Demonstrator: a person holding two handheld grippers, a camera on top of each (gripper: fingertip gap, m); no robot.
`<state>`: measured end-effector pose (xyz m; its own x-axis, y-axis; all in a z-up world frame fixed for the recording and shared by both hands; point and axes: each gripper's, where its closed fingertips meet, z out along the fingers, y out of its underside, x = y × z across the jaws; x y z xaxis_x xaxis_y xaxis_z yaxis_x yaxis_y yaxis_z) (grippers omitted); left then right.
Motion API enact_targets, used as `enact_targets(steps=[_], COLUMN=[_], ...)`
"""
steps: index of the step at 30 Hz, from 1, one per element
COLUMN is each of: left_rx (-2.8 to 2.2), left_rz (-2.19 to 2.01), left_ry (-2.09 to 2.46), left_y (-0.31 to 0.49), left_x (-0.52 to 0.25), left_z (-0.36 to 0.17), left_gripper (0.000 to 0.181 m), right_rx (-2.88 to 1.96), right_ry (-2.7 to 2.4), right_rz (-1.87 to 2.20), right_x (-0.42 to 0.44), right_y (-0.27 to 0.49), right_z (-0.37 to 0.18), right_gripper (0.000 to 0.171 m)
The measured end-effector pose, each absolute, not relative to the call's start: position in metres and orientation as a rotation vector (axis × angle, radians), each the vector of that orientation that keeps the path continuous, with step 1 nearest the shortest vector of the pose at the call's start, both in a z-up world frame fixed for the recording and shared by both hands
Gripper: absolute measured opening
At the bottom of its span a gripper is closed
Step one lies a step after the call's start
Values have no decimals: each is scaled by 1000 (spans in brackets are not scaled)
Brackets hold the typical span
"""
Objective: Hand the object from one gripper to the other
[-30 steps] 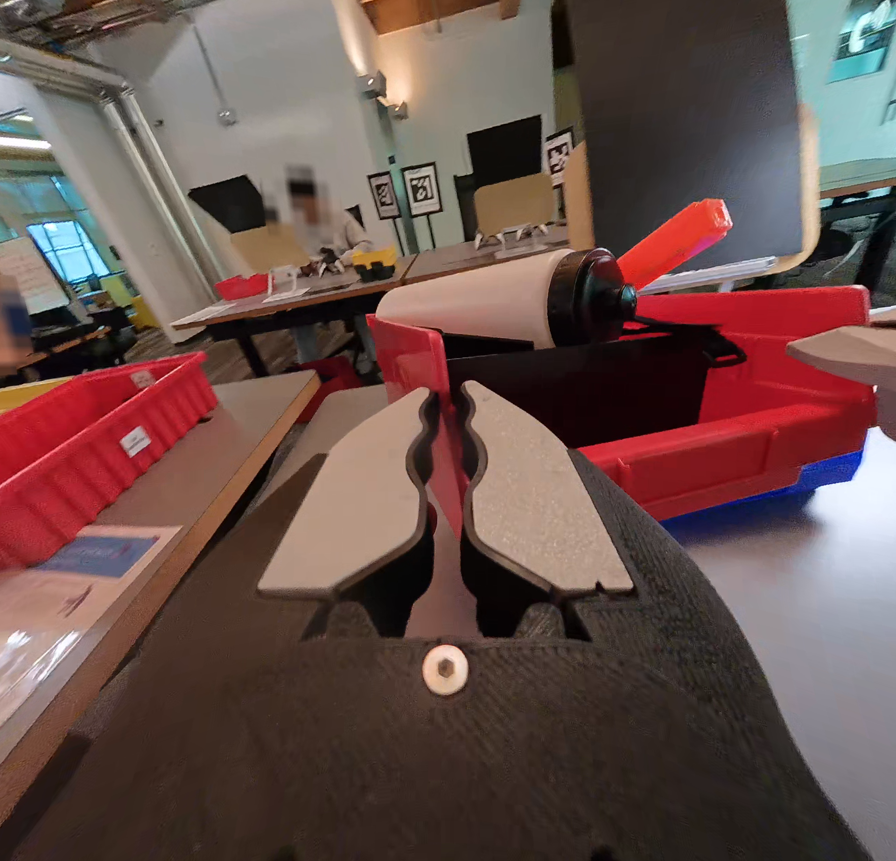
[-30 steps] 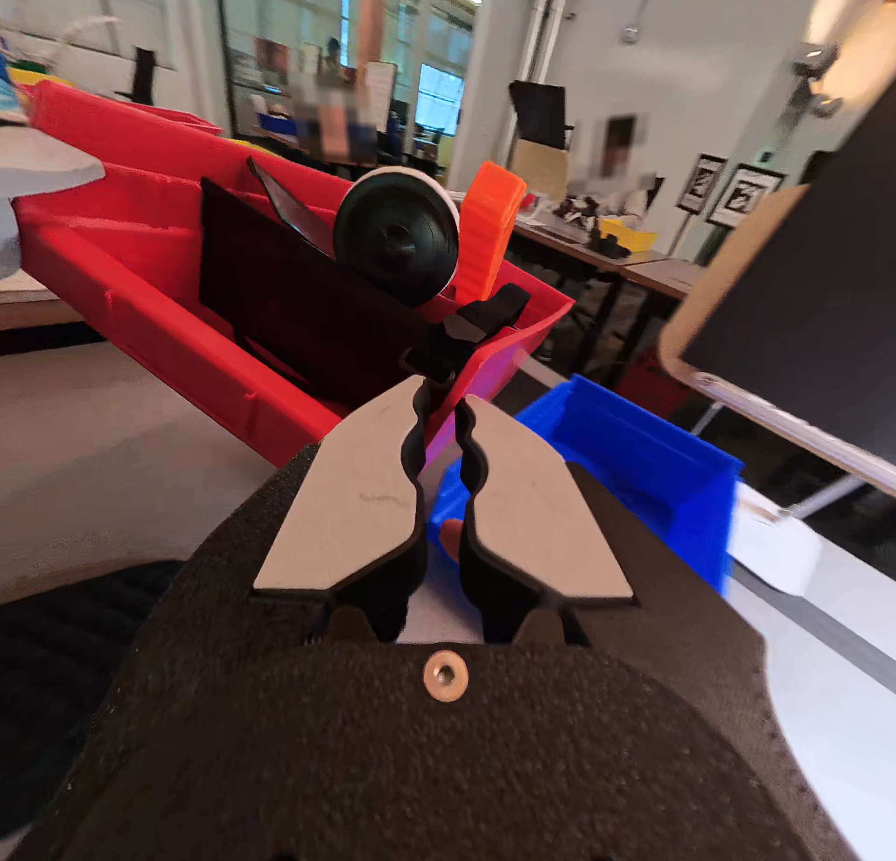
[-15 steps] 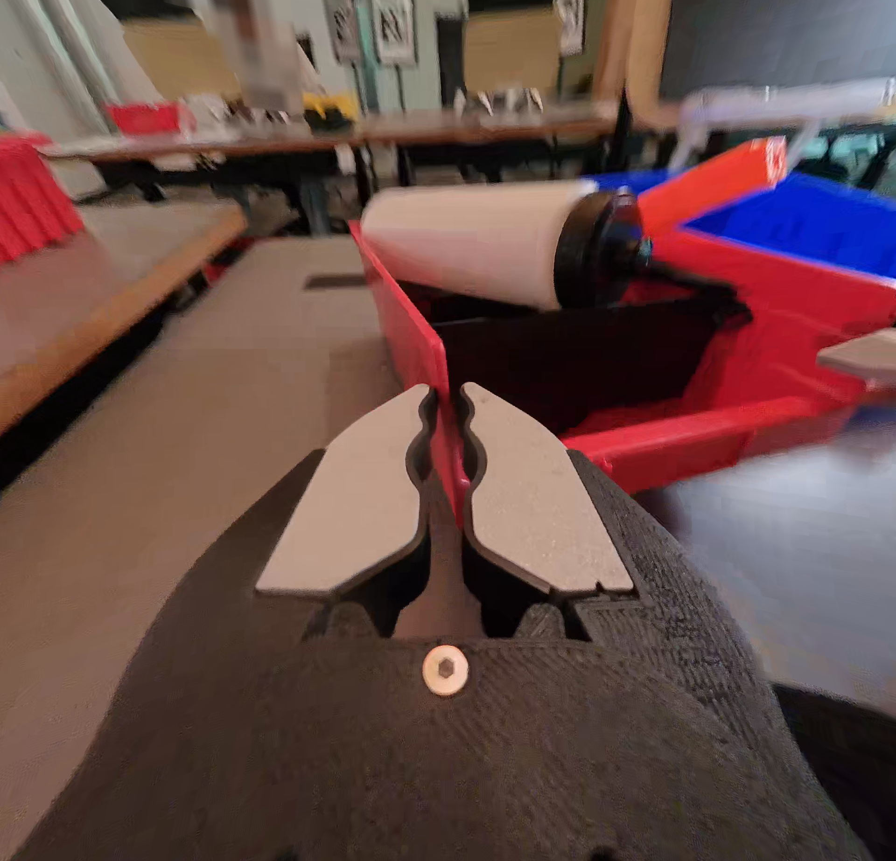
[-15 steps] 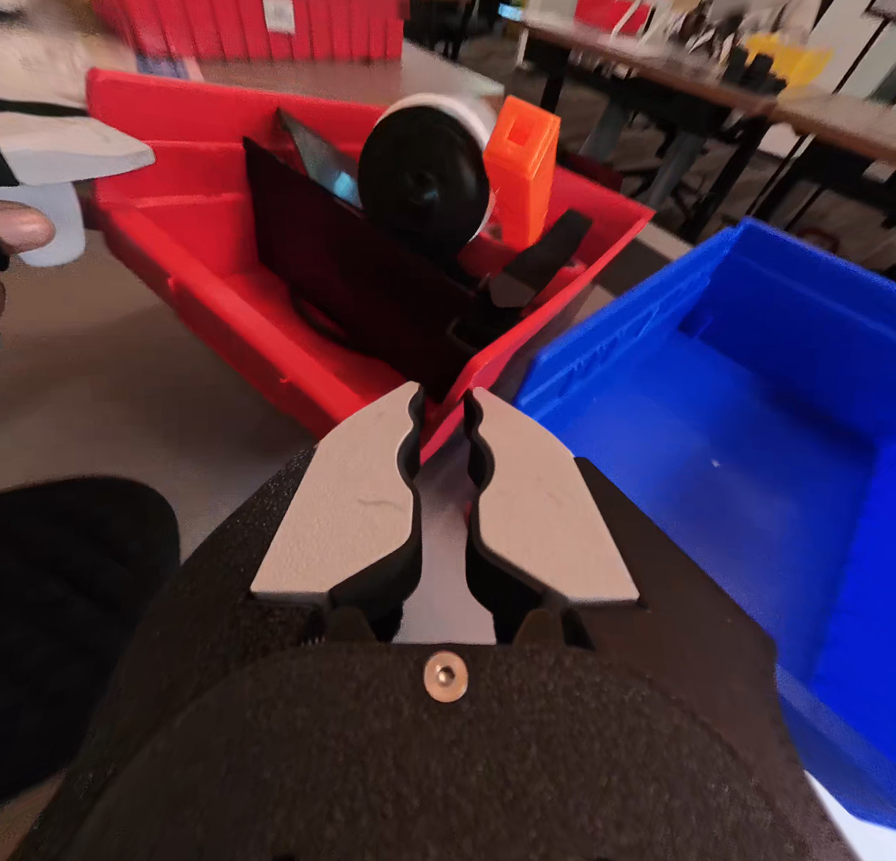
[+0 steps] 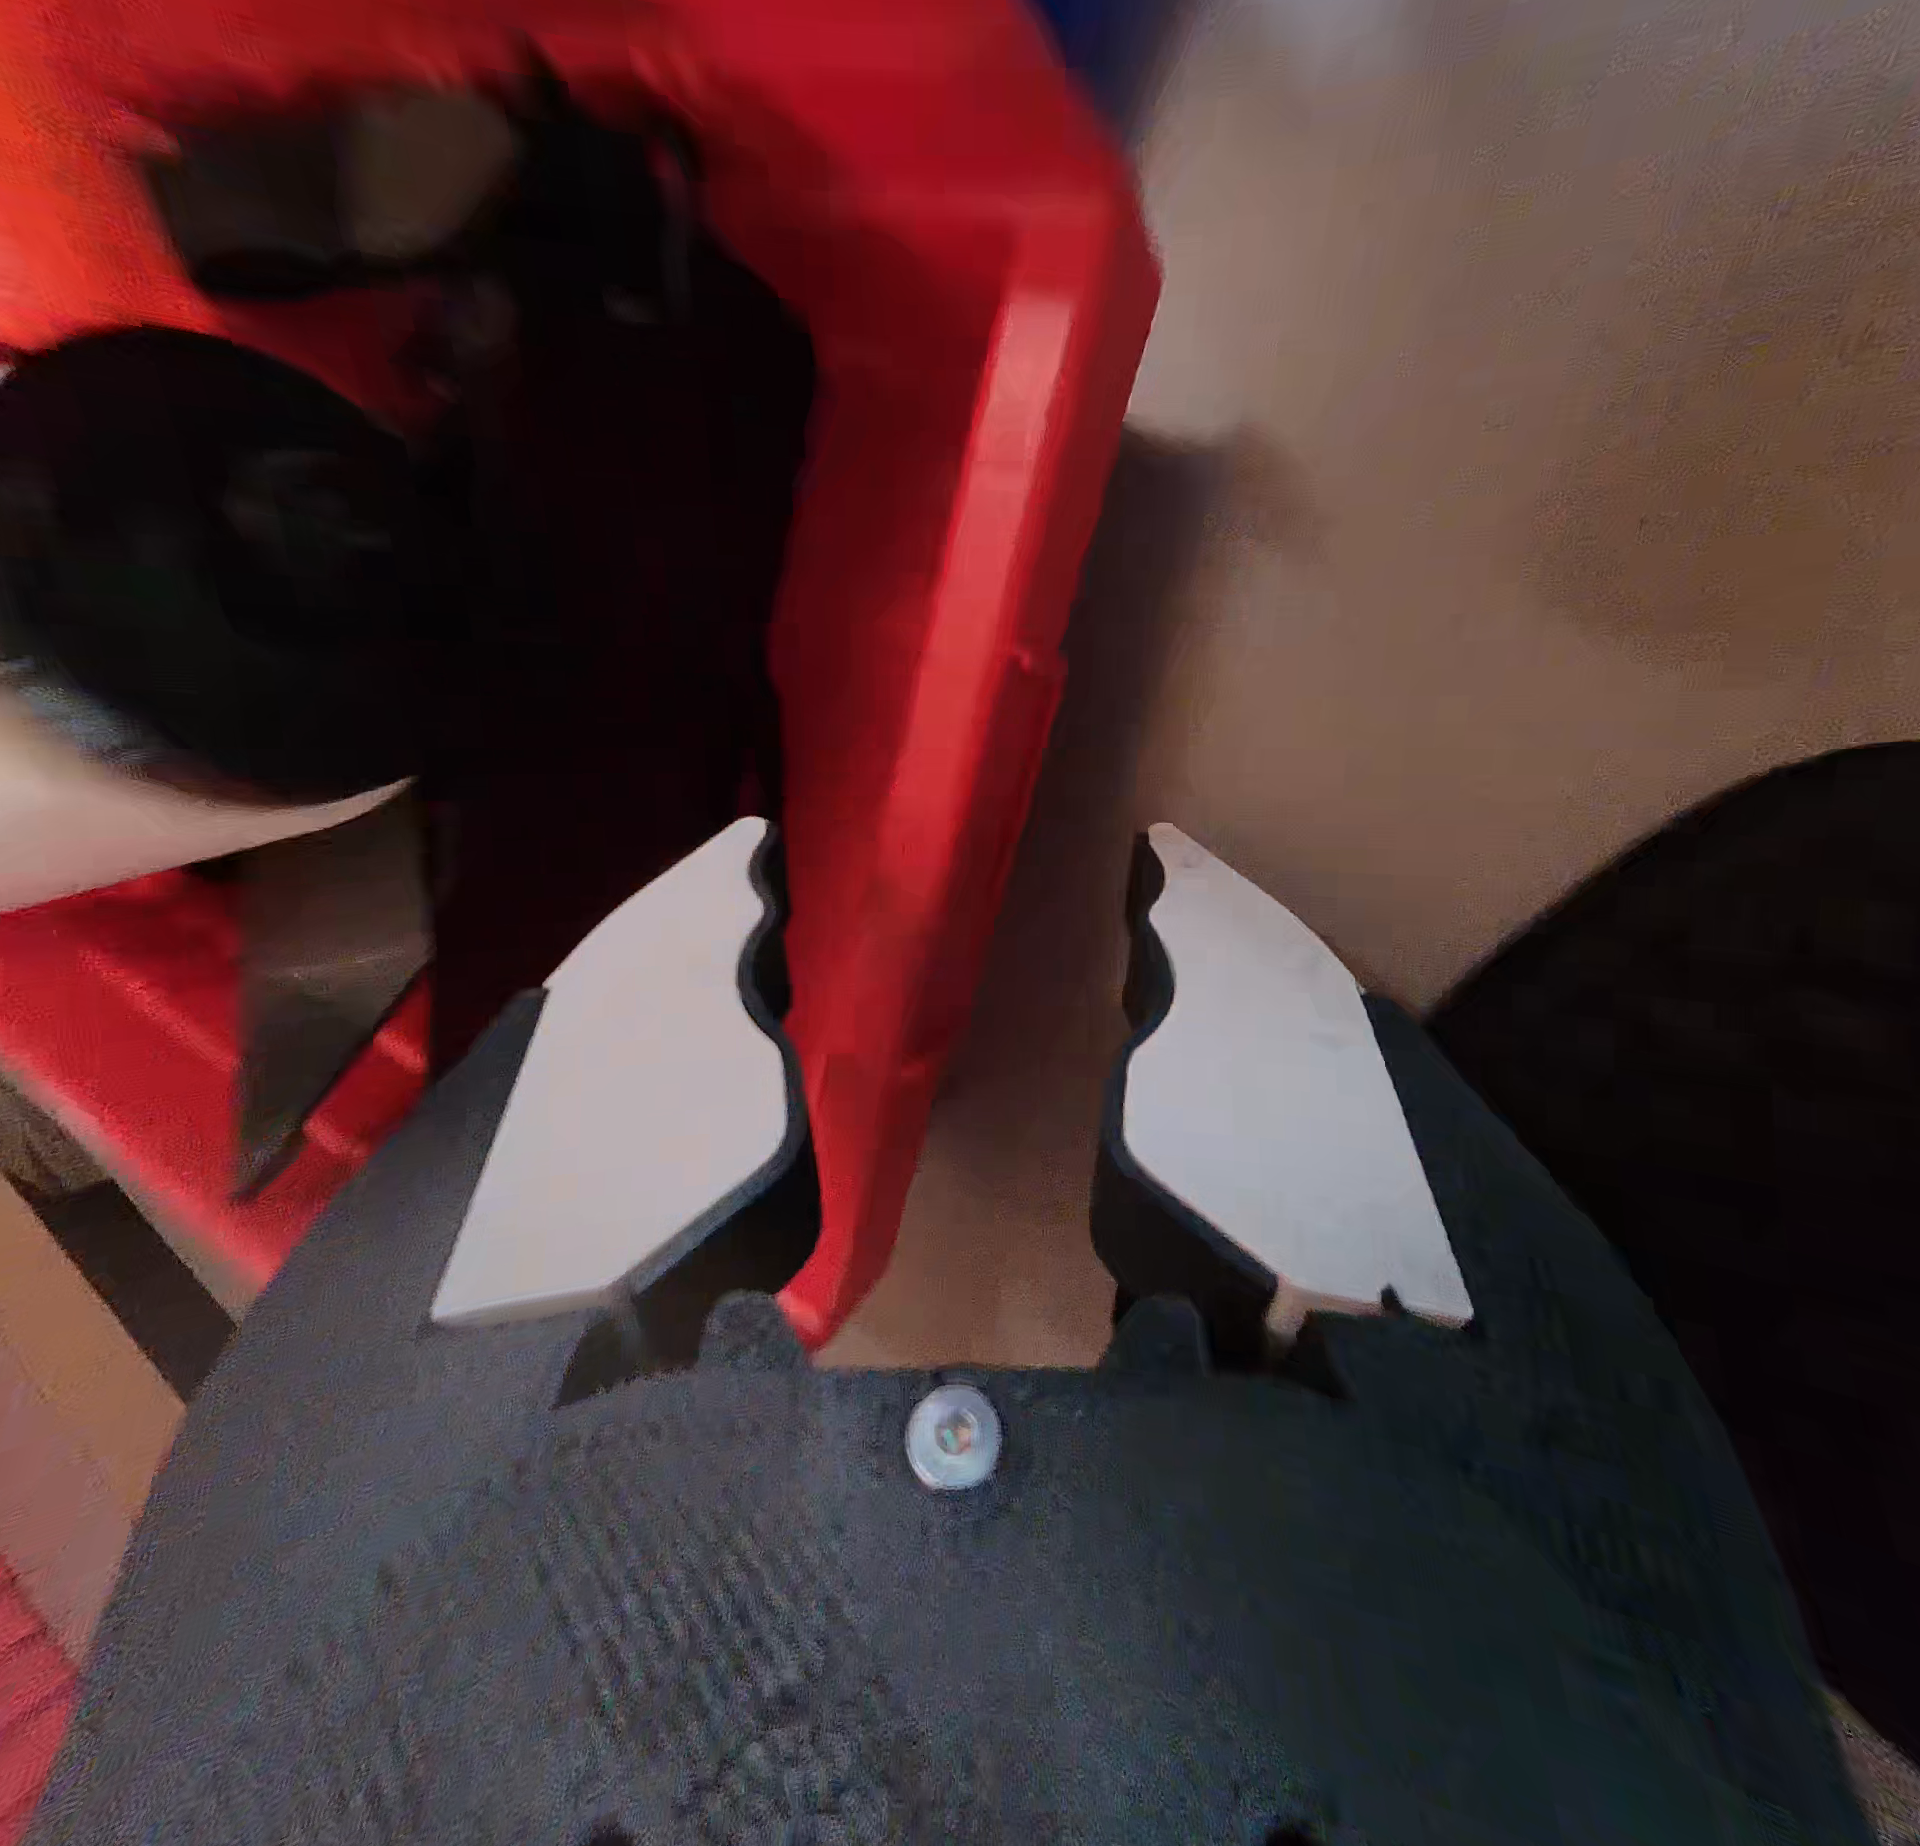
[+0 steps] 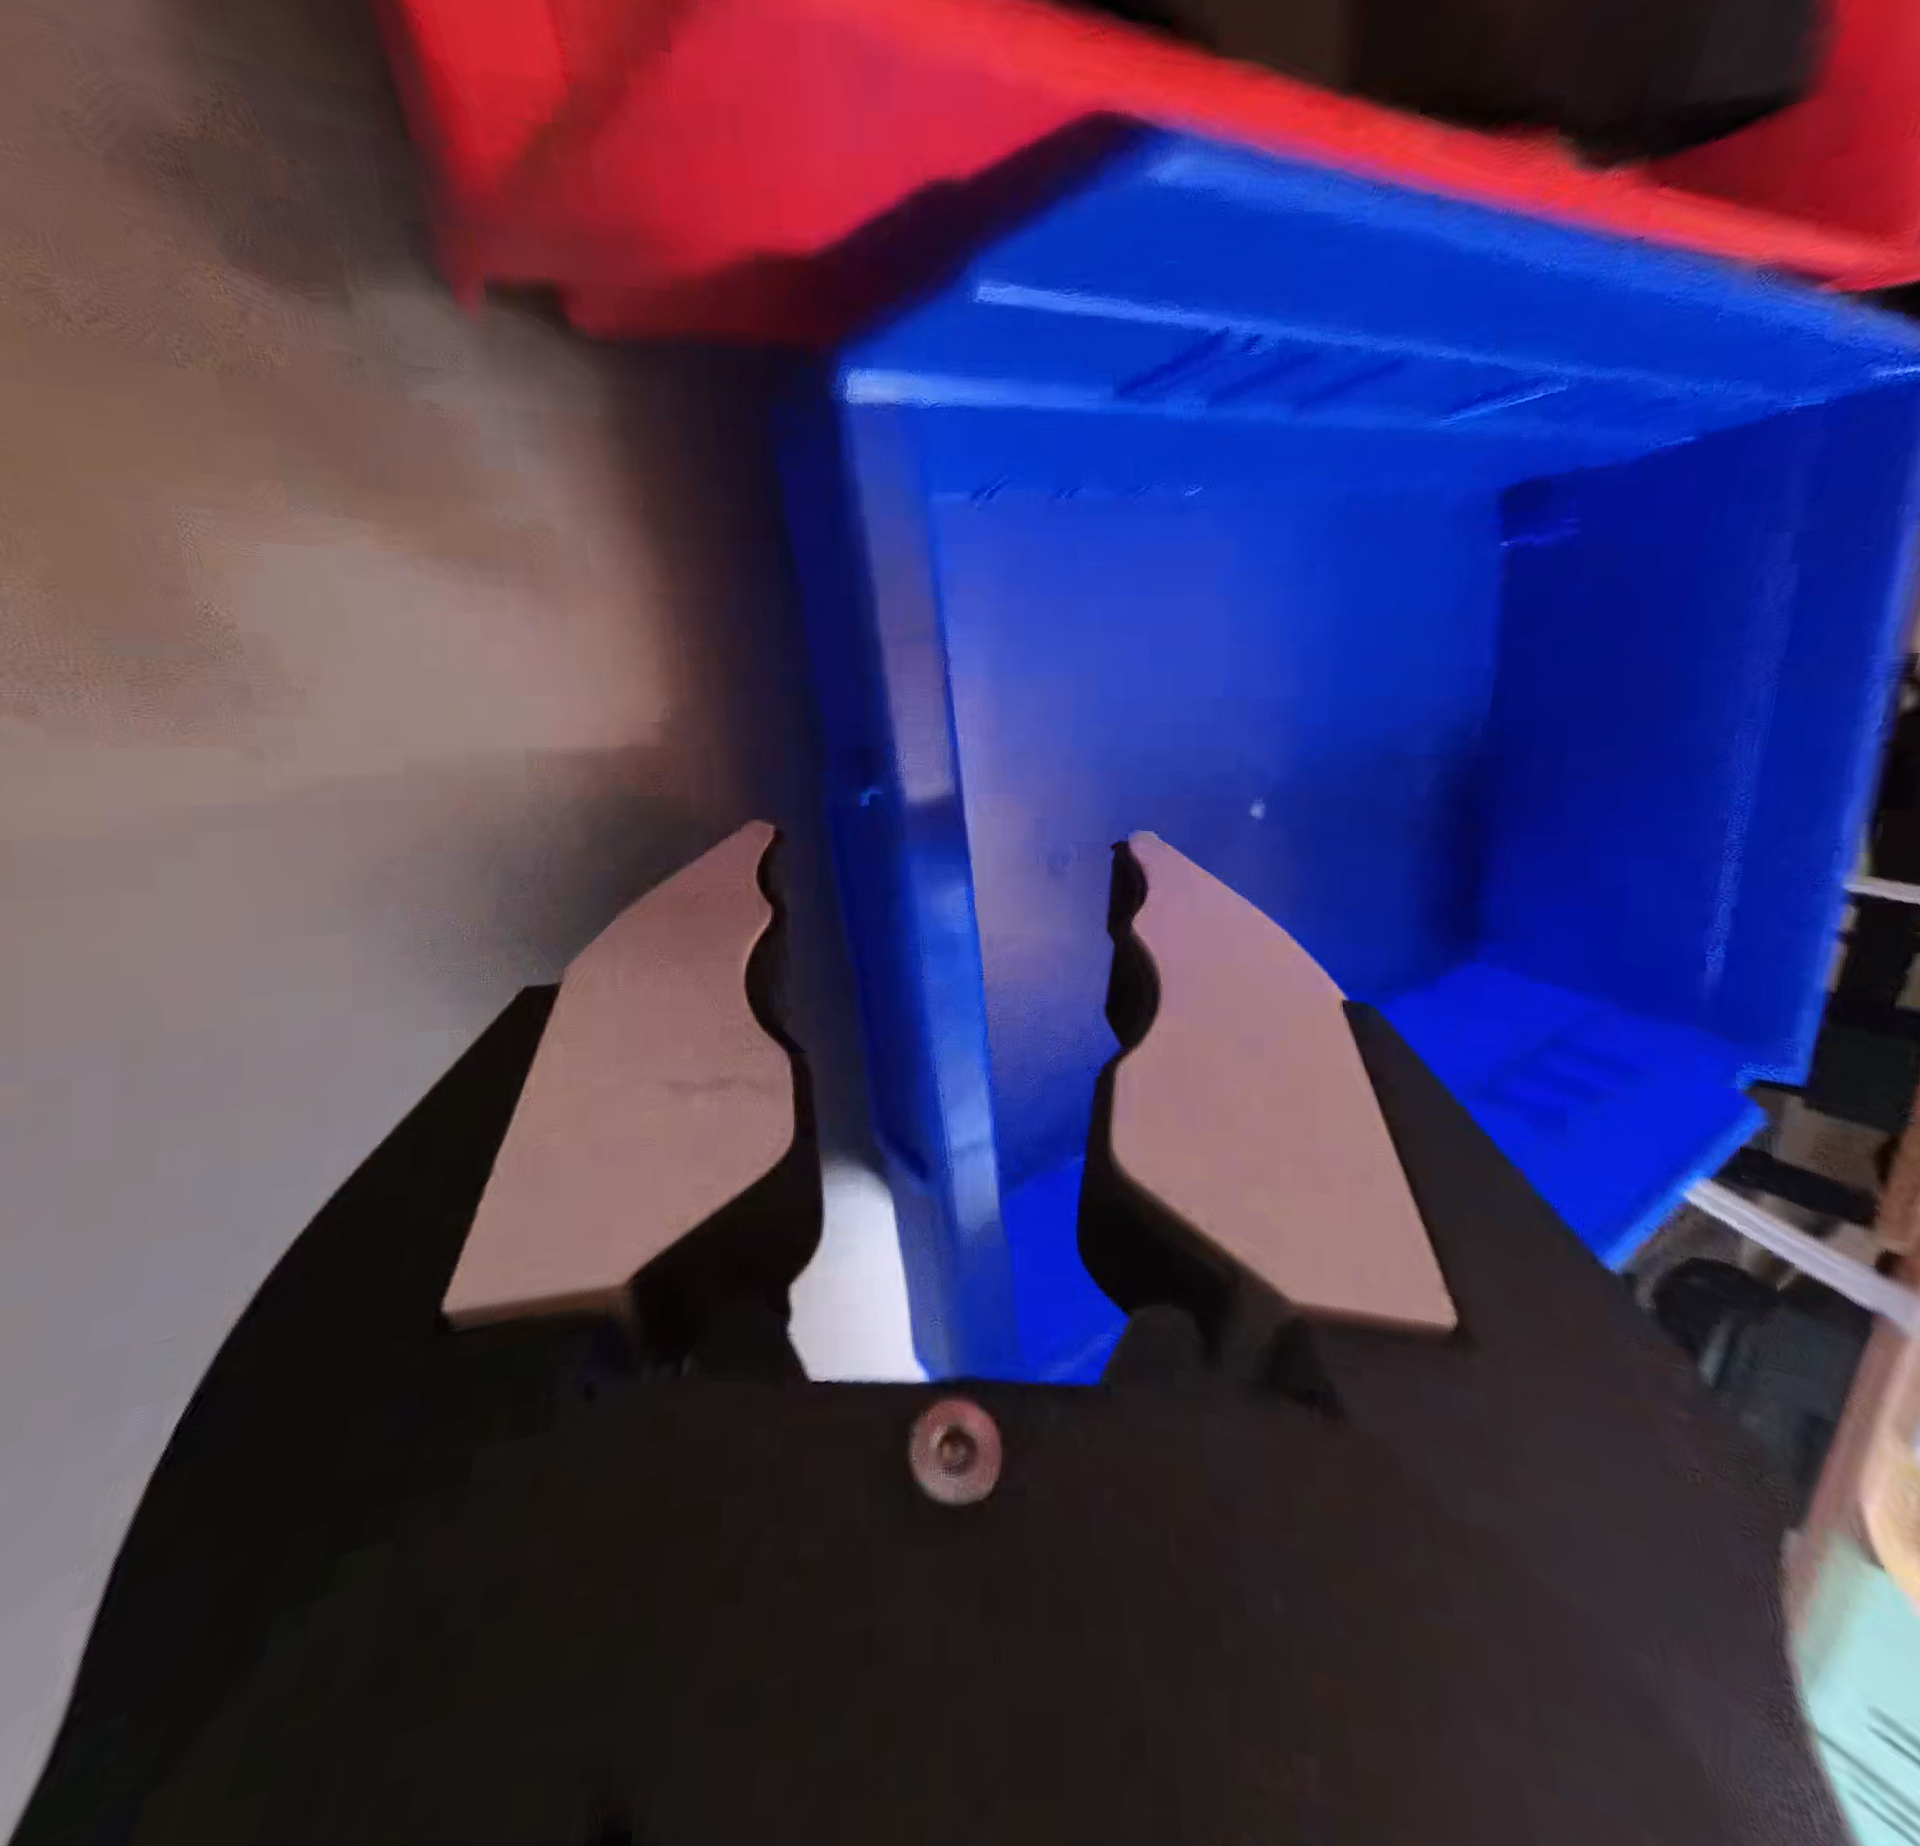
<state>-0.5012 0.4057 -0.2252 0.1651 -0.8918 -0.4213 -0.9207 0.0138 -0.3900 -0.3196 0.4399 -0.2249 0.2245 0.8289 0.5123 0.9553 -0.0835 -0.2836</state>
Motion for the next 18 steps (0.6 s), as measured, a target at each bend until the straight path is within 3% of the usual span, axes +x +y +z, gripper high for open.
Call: enact_targets(steps=[3, 5, 13, 18], left_rx=[-2002, -1978, -1919, -1887], left_rz=[153, 125, 167, 177], left_ry=[1848, 1863, 1724, 1729], left_y=[425, 425, 410, 421], left_x=[-505, -495, -461, -459], left_z=[-264, -267, -265, -264], left_gripper=[45, 32, 32, 31], right_rx=[-2036, -2076, -2160, -2210], right_ry=[-1693, -1669, -1400, -1385], right_rz=[-252, -243, -312, -554], right_x=[-317, -306, -205, -107], right_y=[445, 432, 335, 333], right_z=[-259, -257, -236, -243], right_gripper=[32, 32, 31, 31])
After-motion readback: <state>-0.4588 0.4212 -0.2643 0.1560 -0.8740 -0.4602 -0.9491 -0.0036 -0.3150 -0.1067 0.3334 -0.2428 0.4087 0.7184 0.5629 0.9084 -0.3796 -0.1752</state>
